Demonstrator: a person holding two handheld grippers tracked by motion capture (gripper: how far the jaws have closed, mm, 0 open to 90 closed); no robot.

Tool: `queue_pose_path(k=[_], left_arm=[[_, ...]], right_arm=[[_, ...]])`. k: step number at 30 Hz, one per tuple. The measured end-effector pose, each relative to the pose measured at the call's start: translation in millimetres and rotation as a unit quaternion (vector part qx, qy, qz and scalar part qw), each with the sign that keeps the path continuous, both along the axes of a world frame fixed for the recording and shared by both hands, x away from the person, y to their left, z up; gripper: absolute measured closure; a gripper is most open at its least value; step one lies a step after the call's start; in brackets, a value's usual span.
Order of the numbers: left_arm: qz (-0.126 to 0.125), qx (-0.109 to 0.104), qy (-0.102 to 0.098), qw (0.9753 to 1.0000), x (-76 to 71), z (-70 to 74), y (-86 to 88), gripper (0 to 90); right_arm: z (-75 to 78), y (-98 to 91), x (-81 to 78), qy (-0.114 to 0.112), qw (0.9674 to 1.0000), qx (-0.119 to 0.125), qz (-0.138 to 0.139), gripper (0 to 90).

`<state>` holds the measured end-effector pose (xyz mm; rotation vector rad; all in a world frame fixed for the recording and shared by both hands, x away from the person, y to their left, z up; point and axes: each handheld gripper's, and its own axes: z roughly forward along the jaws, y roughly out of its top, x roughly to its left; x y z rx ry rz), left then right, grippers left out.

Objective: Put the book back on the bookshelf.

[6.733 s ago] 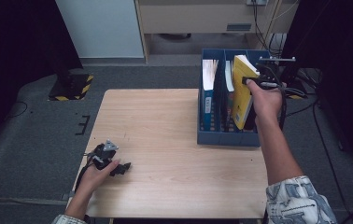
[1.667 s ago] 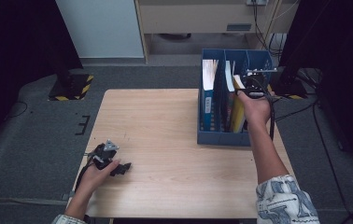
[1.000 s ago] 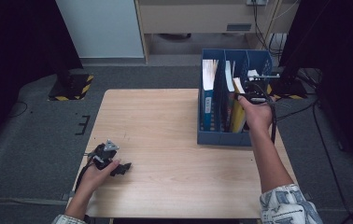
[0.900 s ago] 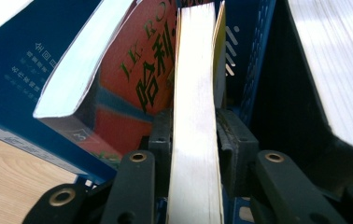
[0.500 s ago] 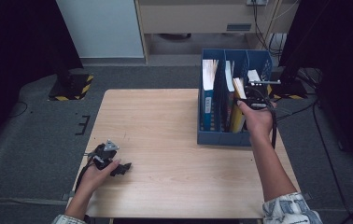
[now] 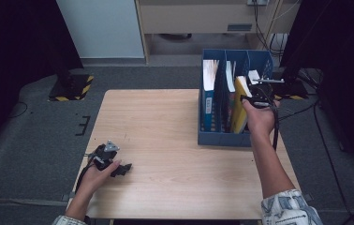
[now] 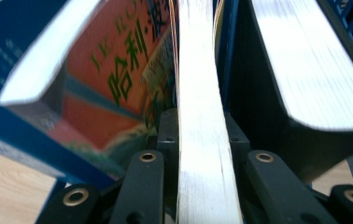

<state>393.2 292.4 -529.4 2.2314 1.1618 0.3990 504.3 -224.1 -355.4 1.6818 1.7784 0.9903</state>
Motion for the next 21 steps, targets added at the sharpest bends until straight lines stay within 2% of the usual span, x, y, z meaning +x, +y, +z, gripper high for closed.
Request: queue_pose_path(k=[11, 21], left_arm=[[-0.002, 0.001, -0.001, 1.0, 0.3, 0.0, 0.3, 0.0], [-0.002, 0.001, -0.002, 1.0, 0.3, 0.0, 0.3, 0.0]], right_arm=[[7.5, -0.2, 22.5, -0.012, 0.9992, 0.033, -0.02, 75.0], [8.9, 6.0, 31.4, -0.014, 0.9993, 0.031, -0.018, 74.8]])
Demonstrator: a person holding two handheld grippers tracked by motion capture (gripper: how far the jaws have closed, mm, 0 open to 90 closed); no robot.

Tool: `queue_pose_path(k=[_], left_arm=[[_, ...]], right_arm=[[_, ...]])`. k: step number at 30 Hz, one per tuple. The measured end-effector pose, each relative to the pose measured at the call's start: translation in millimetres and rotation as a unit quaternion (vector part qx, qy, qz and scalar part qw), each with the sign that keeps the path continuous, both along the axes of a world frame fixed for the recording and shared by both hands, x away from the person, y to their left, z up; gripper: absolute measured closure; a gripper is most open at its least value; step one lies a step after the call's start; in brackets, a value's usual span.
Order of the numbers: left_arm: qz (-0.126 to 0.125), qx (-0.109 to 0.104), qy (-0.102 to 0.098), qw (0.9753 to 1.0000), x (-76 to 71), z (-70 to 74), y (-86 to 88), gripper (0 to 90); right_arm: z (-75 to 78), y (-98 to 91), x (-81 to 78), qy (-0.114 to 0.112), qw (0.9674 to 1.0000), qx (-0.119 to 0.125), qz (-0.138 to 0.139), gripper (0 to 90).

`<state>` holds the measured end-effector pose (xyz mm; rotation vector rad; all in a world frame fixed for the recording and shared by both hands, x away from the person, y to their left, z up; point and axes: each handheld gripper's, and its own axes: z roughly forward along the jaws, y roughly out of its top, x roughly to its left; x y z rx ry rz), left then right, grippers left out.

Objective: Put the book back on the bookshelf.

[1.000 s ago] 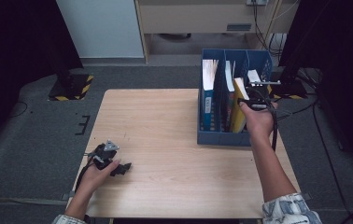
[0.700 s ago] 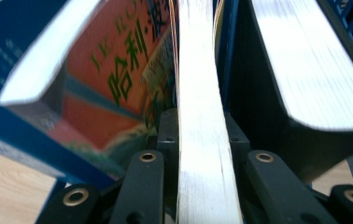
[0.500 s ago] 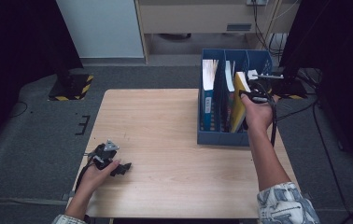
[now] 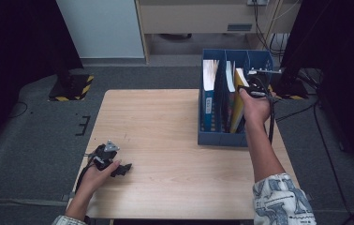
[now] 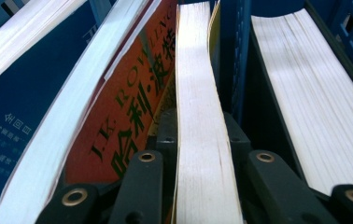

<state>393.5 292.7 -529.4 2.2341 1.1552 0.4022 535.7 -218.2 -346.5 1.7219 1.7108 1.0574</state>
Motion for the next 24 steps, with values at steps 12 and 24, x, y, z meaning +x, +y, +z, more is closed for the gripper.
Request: queue_pose_path(k=[12, 24], left_arm=[[-0.001, 0.0, 0.0, 1.0, 0.2, 0.0, 0.1, 0.0], [-0.003, 0.0, -0.001, 1.0, 0.5, 0.0, 0.2, 0.0]], right_arm=[[0.8, 7.1, 9.7, -0.006, 1.0, -0.006, 0.0, 74.6], [1.6, 10.5, 15.2, -0.003, 1.0, -0.008, 0.0, 74.4]])
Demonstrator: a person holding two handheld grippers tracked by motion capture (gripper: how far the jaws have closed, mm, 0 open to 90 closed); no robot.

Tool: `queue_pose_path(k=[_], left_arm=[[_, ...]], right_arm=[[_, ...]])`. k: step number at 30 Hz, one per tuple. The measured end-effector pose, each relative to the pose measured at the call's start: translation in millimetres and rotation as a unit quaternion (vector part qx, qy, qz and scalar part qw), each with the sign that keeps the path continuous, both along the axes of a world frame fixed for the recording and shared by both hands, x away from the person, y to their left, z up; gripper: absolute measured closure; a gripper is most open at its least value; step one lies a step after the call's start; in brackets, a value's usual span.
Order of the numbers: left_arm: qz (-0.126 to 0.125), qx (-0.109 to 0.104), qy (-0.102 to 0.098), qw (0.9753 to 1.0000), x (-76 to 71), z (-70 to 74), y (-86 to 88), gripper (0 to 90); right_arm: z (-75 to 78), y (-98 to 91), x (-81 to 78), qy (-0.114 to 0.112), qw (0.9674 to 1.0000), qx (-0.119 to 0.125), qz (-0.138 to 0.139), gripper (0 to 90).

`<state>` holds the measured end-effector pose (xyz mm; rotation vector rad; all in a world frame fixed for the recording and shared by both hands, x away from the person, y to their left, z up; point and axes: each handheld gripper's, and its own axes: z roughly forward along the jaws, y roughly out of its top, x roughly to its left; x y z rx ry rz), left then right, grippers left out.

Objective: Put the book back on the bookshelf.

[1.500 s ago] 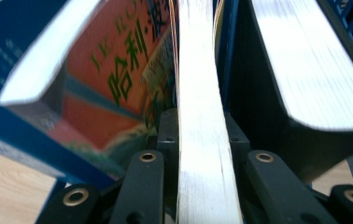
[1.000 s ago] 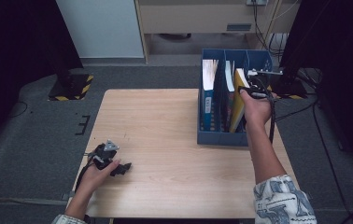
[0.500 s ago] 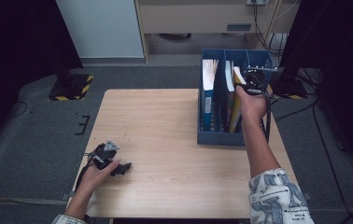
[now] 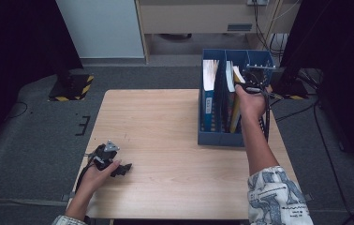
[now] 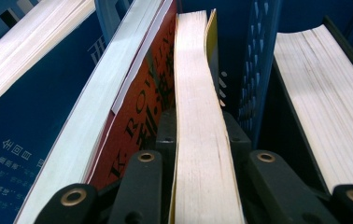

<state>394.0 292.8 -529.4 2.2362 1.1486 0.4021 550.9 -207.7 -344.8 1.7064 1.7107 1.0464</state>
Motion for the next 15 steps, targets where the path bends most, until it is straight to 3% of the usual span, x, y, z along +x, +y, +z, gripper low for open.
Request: queue_pose_path(k=[15], left_arm=[[0.0, 0.0, -0.001, 1.0, 0.2, -0.1, -0.2, 0.0]], right_arm=[[-0.7, -0.1, 6.1, -0.011, 0.9999, -0.004, -0.003, 74.6]])
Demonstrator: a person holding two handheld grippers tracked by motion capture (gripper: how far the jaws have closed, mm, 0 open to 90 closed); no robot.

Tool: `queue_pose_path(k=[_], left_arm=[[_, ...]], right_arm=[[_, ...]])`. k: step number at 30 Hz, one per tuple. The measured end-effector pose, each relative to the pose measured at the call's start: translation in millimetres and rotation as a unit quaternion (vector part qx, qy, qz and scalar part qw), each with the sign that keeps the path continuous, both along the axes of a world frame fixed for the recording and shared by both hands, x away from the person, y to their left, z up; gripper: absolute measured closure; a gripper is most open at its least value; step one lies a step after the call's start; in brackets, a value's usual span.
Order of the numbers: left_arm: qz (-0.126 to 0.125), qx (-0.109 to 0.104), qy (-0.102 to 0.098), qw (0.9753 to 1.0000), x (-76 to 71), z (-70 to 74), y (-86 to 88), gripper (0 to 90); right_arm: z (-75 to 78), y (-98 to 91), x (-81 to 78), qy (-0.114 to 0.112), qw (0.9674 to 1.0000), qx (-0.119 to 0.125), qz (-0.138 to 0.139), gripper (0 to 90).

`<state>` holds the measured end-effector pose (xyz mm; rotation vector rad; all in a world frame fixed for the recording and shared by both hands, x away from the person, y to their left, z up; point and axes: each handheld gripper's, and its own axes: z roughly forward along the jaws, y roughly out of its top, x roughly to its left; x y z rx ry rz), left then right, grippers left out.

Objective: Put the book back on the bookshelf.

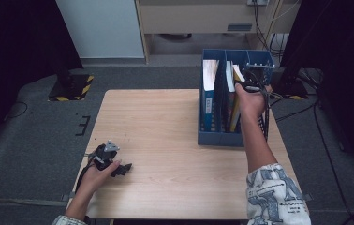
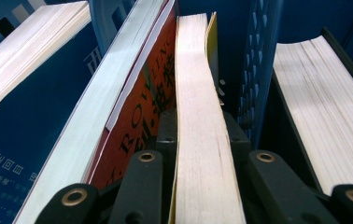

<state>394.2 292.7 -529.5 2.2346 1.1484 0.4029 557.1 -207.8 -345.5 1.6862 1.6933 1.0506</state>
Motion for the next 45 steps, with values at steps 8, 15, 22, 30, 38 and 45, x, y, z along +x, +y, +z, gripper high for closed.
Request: queue_pose_path(k=[8, 15, 22, 30, 38, 45], left_arm=[[0.0, 0.0, 0.0, 1.0, 0.2, 0.1, -0.1, 0.0], [-0.001, 0.0, 0.0, 1.0, 0.3, 0.0, -0.2, 0.0], [-0.001, 0.0, 0.0, 1.0, 0.3, 0.0, -0.3, 0.0], [0.0, 0.0, 0.0, 1.0, 0.3, 0.0, -0.4, 0.0], [-0.001, 0.0, 0.0, 1.0, 0.3, 0.0, -0.5, 0.0], [0.0, -0.001, 0.0, 1.0, 0.3, 0.0, -0.6, 0.0]], right_arm=[[0.4, 2.4, 6.4, -0.003, 1.0, -0.005, -0.001, 74.7], [-5.7, 1.3, 8.7, 0.001, 1.0, -0.007, -0.001, 74.7], [-9.2, 2.4, 7.6, 0.009, 0.9999, -0.009, 0.005, 74.4], [-8.6, 0.1, 4.8, 0.017, 0.9998, -0.005, 0.01, 73.8], [-7.6, -3.8, 4.4, 0.021, 0.9997, -0.01, 0.005, 75.0], [-8.5, -7.0, 7.3, 0.003, 1.0, -0.005, -0.007, 75.3]])
